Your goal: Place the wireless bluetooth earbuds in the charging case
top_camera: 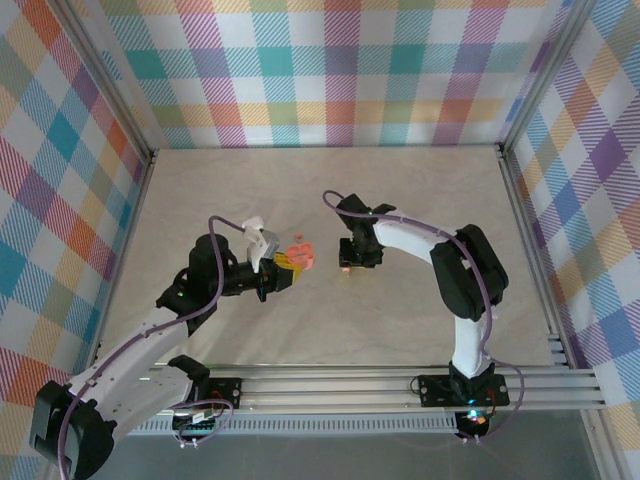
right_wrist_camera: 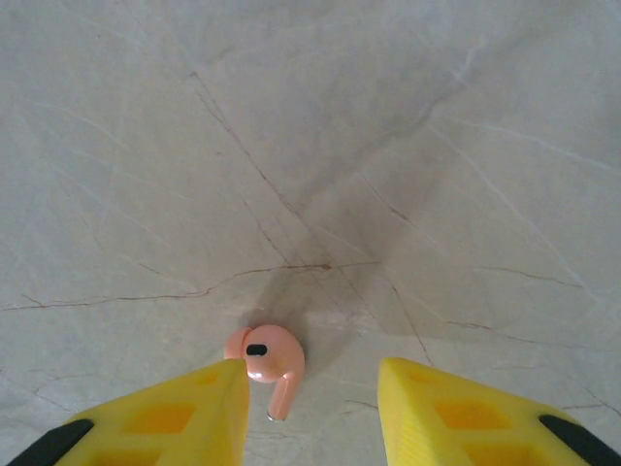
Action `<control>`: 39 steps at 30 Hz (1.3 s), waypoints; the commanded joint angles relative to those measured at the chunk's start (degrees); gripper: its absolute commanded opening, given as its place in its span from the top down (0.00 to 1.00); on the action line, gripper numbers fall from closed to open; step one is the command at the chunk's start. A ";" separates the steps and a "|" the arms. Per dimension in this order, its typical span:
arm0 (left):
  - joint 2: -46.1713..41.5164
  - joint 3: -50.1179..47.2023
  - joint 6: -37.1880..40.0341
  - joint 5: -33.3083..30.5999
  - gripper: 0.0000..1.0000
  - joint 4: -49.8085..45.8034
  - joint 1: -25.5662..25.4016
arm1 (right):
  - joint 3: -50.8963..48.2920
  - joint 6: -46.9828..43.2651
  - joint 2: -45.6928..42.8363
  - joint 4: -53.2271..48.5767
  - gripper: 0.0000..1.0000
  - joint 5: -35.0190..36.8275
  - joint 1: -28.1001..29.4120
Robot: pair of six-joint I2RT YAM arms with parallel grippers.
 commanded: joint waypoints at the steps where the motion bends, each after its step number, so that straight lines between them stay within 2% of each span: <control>1: -0.97 -0.70 1.43 0.77 1.00 1.97 0.20 | 1.58 -0.43 1.25 -1.18 0.60 -1.35 -0.12; 15: -0.71 -1.15 1.49 0.38 1.00 2.33 0.20 | 4.46 -7.80 3.49 -3.31 0.60 -2.17 0.84; 32: -0.81 -0.91 1.60 0.48 1.00 1.72 0.20 | 7.36 -9.32 7.40 -5.67 0.62 -2.34 2.25; 39: -1.09 -0.96 1.73 0.39 1.00 1.24 0.17 | 8.02 -9.74 7.94 -6.94 0.66 -2.16 2.33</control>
